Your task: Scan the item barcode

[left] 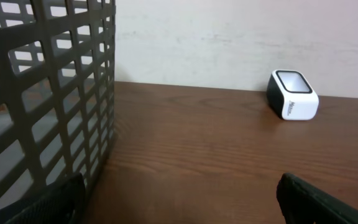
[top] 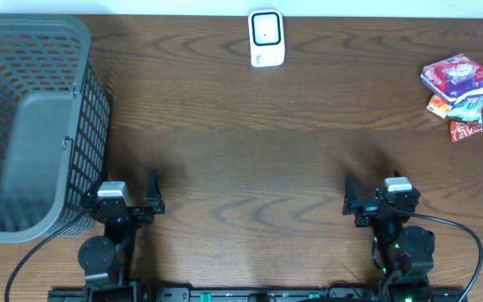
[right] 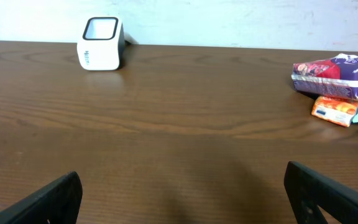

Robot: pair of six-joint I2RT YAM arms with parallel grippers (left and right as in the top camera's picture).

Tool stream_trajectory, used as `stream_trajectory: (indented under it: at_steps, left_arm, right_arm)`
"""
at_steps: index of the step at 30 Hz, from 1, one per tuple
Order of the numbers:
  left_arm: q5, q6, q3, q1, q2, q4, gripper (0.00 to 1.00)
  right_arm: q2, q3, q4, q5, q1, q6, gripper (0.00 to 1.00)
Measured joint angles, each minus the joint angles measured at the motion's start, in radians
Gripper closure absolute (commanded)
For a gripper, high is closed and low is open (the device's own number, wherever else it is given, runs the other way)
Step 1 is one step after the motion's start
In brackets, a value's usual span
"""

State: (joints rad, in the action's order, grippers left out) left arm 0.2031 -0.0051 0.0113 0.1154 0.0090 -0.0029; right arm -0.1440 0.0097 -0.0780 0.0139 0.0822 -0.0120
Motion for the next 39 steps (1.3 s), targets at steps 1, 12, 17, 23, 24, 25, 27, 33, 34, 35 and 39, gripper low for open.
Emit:
stream_trajectory:
  at_steps: [1,12,17,23,24,25,27,33,34,35,39]
  left_arm:
    - [0.0,-0.001,0.0,-0.002,0.0,0.0,0.02]
    - [0.0,-0.021,0.0,-0.036,0.0,-0.001,0.02]
    - [-0.001,-0.056,0.0,-0.045,0.0,-0.001,0.02]
    - [-0.001,-0.074,0.0,-0.046,0.0,-0.001,0.03]
    - [0.0,-0.074,0.0,-0.045,0.0,-0.001,0.02]
    - [0.0,-0.074,0.0,-0.046,0.0,-0.001,0.02]
    - [0.0,-0.075,0.0,-0.046,0.0,-0.001,0.02]
    - [0.0,-0.077,0.0,-0.045,0.0,-0.001,0.02]
    - [0.0,-0.077,0.0,-0.045,0.0,-0.001,0.02]
    - [0.0,-0.077,0.0,-0.045,0.0,-0.001,0.02]
    - [0.0,-0.077,0.0,-0.045,0.0,-0.001,0.02]
  right_arm:
    - [0.0,0.0,0.0,0.0,0.0,0.0,0.01]
    - [0.0,0.0,0.0,0.0,0.0,0.0,0.01]
    - [0.0,0.0,0.0,0.0,0.0,0.0,0.01]
    - [0.0,0.0,0.0,0.0,0.0,0.0,0.01]
    - [0.0,0.0,0.0,0.0,0.0,0.0,0.01]
    - [0.0,0.0,0.0,0.0,0.0,0.0,0.01]
    - [0.0,0.0,0.0,0.0,0.0,0.0,0.01]
    - [0.0,0.0,0.0,0.0,0.0,0.0,0.01]
    - [0.0,0.0,0.0,0.0,0.0,0.0,0.01]
    - [0.0,0.0,0.0,0.0,0.0,0.0,0.01]
    - [0.0,0.0,0.0,0.0,0.0,0.0,0.01]
